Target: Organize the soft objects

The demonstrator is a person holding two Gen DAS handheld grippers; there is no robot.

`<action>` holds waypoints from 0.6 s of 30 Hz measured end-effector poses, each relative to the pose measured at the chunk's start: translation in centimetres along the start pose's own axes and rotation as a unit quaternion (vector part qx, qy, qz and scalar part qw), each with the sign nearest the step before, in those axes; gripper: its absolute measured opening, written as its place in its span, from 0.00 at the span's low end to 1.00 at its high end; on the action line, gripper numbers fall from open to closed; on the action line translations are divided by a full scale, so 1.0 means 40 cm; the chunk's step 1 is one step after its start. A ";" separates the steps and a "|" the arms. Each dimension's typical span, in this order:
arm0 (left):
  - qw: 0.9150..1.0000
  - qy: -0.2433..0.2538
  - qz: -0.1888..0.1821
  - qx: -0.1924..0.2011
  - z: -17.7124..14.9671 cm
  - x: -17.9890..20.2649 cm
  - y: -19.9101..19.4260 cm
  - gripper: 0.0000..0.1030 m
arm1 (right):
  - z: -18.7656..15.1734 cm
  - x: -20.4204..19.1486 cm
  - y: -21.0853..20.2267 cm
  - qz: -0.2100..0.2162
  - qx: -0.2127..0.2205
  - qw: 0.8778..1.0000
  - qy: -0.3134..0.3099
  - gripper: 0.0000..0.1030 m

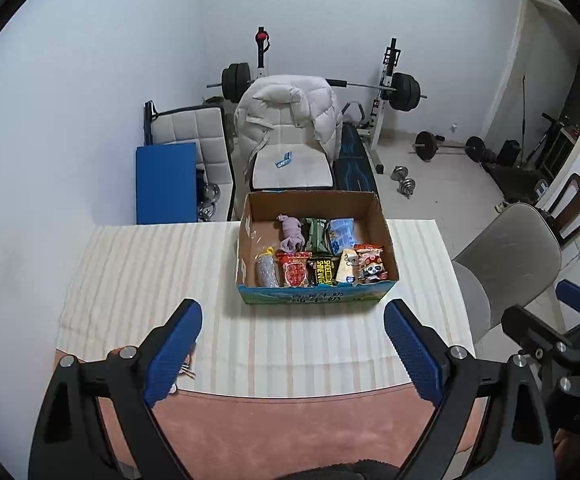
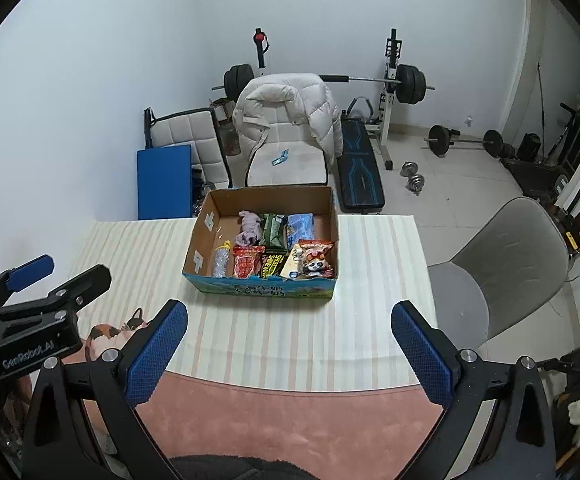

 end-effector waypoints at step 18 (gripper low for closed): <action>1.000 -0.006 0.013 0.023 0.024 -0.013 0.022 1.00 | 0.044 0.042 0.028 -0.036 0.017 0.999 0.012 1.00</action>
Point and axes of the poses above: each gripper's, at about its wrist camera, not at the fingertips, and y roughly the way its jaws point, x to its right, z to its top, the point moved 7 cm from there along y, roughly the way its jaws point, and after that the axes turned 1 degree about -z, right-handed, at the moved point
